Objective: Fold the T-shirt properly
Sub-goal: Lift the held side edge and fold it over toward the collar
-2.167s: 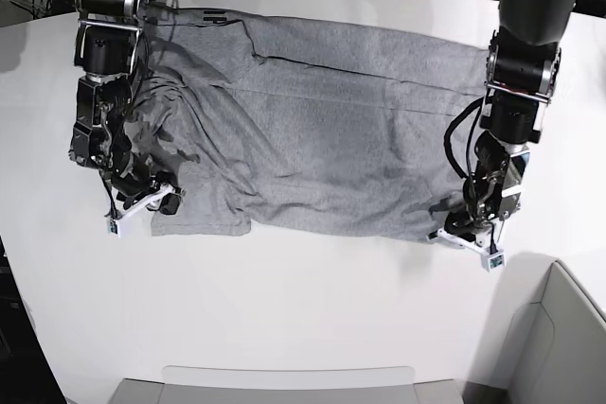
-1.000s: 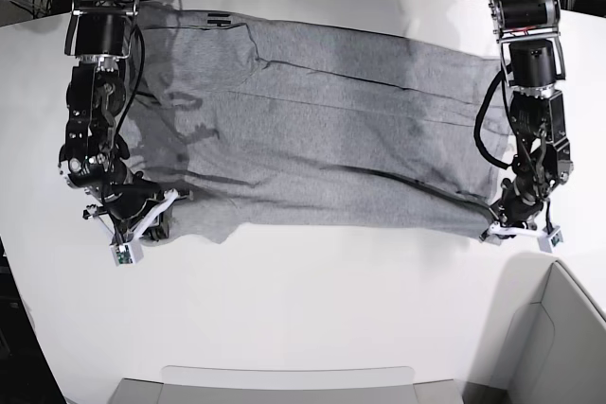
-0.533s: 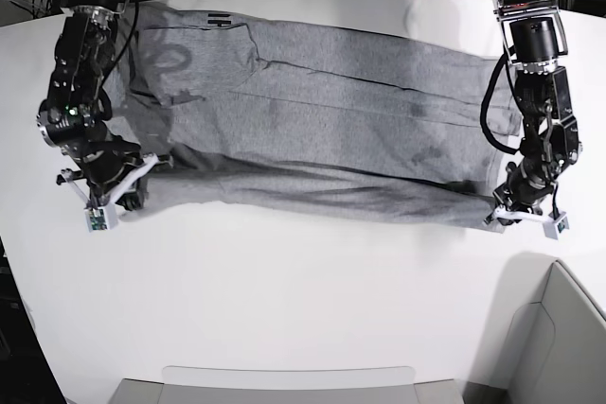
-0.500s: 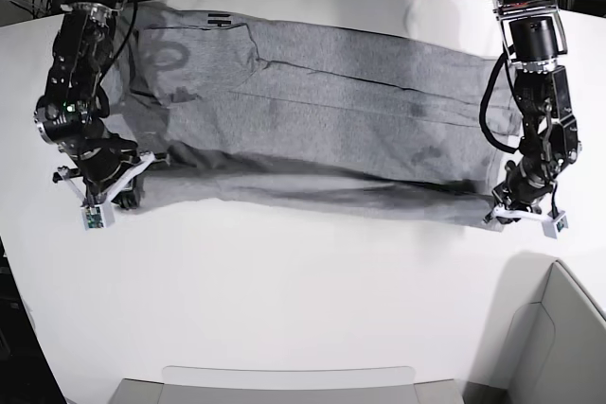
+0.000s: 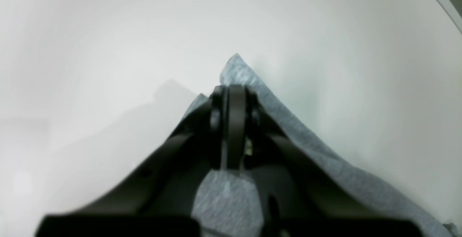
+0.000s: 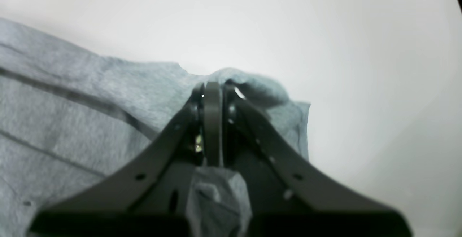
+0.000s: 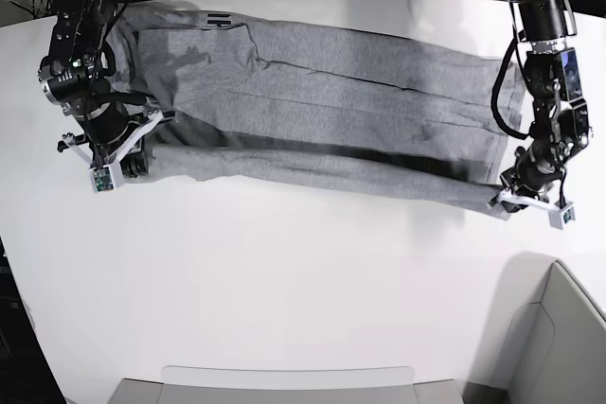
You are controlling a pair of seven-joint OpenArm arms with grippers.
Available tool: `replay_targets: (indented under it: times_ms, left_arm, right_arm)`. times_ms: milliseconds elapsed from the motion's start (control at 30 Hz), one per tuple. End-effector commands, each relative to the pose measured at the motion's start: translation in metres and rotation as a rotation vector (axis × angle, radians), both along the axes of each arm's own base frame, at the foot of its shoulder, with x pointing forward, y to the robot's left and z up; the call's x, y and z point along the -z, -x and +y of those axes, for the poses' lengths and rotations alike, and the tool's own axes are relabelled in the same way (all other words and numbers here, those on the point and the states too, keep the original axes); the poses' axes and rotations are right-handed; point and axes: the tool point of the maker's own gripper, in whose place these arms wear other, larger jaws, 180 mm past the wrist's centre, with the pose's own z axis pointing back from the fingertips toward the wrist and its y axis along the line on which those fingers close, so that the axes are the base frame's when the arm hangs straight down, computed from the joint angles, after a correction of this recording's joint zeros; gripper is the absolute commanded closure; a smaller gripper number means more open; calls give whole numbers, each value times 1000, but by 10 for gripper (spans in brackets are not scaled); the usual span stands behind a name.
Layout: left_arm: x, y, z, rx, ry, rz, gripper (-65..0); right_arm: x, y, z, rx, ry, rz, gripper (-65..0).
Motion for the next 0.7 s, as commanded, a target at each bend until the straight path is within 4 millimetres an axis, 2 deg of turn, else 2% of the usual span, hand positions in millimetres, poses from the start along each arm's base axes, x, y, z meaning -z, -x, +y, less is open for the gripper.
replay_targets:
  times_ms: [0, 233, 300, 400, 533, 667]
  left_arm:
    - [-17, -6, 9, -3, -33, -44, 0]
    - [-1, 13, 19, -4, -58, 11, 0]
    - [4, 18, 19, -3, -60, 25, 0]
    - [2, 25, 17, 13, -77, 25, 0]
    - [-7, 37, 12, 52, -120, 13, 0]
    - [-1, 48, 6, 78, -115, 55, 0]
  right_arm:
    - [-14, -5, 0, -6, 5, -53, 0]
    - [-13, 17, -4, 16, 9, -42, 0]
    - [-12, 22, -15, 50, 12, -35, 0]
    - [-9, 32, -25, 86, -20, -21, 0]
    - [-5, 49, -27, 94, -120, 6, 0]
    - [1, 67, -24, 84, -191, 45, 0]
